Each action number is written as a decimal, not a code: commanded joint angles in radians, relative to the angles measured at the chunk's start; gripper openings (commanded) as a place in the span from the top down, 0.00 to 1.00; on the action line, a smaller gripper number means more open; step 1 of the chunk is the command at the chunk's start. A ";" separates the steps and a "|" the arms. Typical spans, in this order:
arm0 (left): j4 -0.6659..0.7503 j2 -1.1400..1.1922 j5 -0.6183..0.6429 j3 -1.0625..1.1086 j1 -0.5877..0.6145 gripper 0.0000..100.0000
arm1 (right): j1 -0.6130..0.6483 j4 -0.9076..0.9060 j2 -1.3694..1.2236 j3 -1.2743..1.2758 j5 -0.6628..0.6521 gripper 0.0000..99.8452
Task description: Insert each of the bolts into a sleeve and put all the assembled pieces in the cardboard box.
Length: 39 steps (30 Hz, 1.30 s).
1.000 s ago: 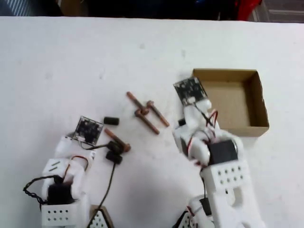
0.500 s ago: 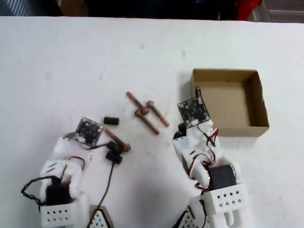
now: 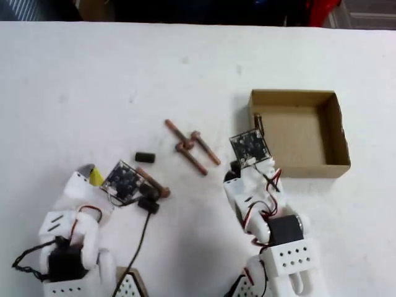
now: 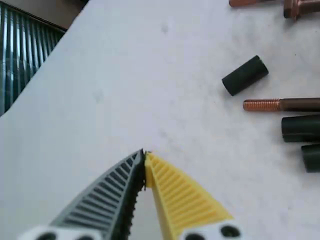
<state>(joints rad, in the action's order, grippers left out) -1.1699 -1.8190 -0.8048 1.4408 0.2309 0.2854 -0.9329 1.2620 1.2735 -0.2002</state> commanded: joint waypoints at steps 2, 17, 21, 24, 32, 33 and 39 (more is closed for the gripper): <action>-0.051 0.001 -0.017 -0.115 0.002 0.98 | -0.013 0.031 0.019 0.003 0.009 0.98; -0.054 0.489 -0.054 -0.393 -0.067 0.98 | -0.015 0.031 0.021 0.012 0.011 0.98; -0.055 0.676 -0.115 -0.477 -0.156 0.98 | -0.021 0.031 0.021 0.012 0.011 0.98; -0.049 0.808 -0.193 -0.509 -0.196 0.98 | -0.064 0.039 0.021 0.012 0.011 0.98; -0.049 1.159 -0.417 -0.686 -0.214 0.98 | -0.085 0.053 0.021 0.014 0.011 0.98; -0.048 1.211 -0.431 -0.715 -0.214 0.98 | -0.085 0.053 0.021 0.012 0.011 0.98; -0.054 1.570 -0.483 -0.919 -0.225 0.96 | -0.091 0.053 0.021 0.012 0.005 0.98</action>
<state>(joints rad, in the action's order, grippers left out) -1.2221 -0.4012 -1.2574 0.6521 0.0207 0.2133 -0.9068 1.2620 1.2965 -0.2002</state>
